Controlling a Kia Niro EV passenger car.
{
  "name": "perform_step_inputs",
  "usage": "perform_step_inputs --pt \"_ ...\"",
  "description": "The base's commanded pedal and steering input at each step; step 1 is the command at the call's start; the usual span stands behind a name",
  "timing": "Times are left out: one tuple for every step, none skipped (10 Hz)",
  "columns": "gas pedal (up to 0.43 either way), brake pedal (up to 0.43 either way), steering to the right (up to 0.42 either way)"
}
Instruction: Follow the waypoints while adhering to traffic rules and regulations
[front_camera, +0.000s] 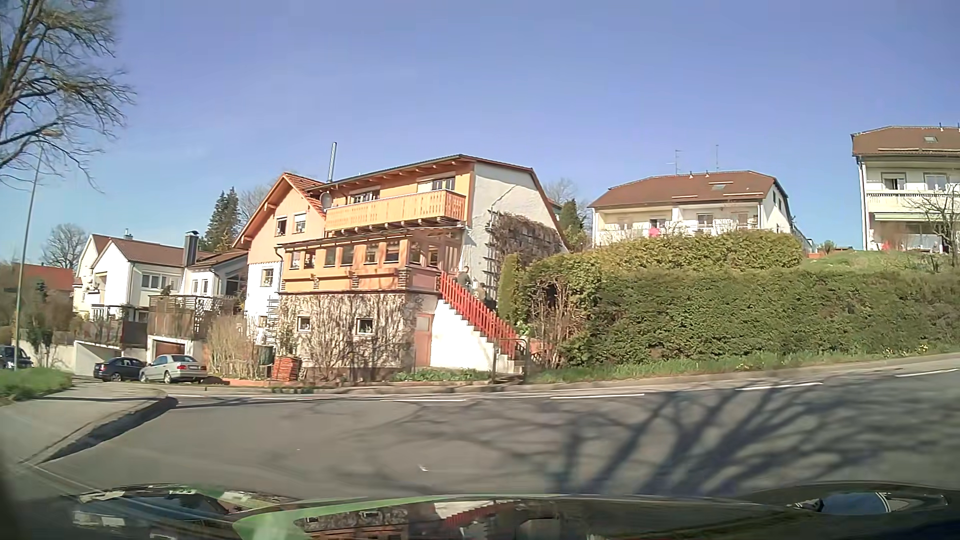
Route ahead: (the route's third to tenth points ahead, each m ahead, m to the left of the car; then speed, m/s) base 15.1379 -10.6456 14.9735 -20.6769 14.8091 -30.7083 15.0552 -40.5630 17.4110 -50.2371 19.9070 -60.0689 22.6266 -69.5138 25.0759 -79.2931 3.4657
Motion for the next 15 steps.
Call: perform_step_inputs --pt "0.0 0.061 0.35" --pt "0.0 0.061 0.362" --pt "0.0 0.061 0.371" --pt "0.0 0.061 0.379" --pt "0.0 0.061 0.383" --pt "0.0 0.061 0.383" --pt "0.0 0.061 0.383" --pt "0.0 0.061 0.383" --pt "0.0 0.049 0.383" --pt "0.0 0.043 0.383" --pt "0.0 0.043 0.384" --pt "0.0 0.043 0.385" --pt "0.0 0.037 0.386" --pt "0.0 0.0 0.386" --pt "0.0 0.0 0.386"
